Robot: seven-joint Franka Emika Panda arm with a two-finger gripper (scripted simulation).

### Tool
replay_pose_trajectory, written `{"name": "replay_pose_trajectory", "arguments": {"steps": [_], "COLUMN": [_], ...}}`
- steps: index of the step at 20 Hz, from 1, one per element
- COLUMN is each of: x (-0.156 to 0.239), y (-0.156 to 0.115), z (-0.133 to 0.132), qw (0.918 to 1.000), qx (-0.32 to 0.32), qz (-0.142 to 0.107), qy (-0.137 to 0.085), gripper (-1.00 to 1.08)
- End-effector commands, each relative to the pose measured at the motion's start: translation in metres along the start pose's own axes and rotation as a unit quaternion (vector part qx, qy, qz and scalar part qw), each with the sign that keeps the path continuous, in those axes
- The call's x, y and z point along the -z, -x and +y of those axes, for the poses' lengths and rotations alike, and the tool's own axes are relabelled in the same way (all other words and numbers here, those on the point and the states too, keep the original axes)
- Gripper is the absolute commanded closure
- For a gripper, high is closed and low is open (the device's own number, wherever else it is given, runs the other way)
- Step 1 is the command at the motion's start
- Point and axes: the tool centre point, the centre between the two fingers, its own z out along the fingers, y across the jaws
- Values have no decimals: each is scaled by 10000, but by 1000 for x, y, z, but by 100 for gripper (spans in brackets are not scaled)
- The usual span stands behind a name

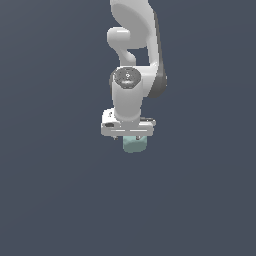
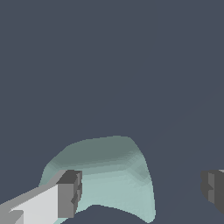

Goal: Pick up the object and move it to a goal position.

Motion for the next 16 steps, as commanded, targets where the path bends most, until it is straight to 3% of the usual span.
{"name": "replay_pose_trajectory", "arguments": {"steps": [1,16], "x": [0,3], "y": [0,-3], "z": [0,0], "qw": [10000,9997], "qx": [0,228], "qz": [0,4], "qy": [0,57], "gripper": [-92,-92]}}
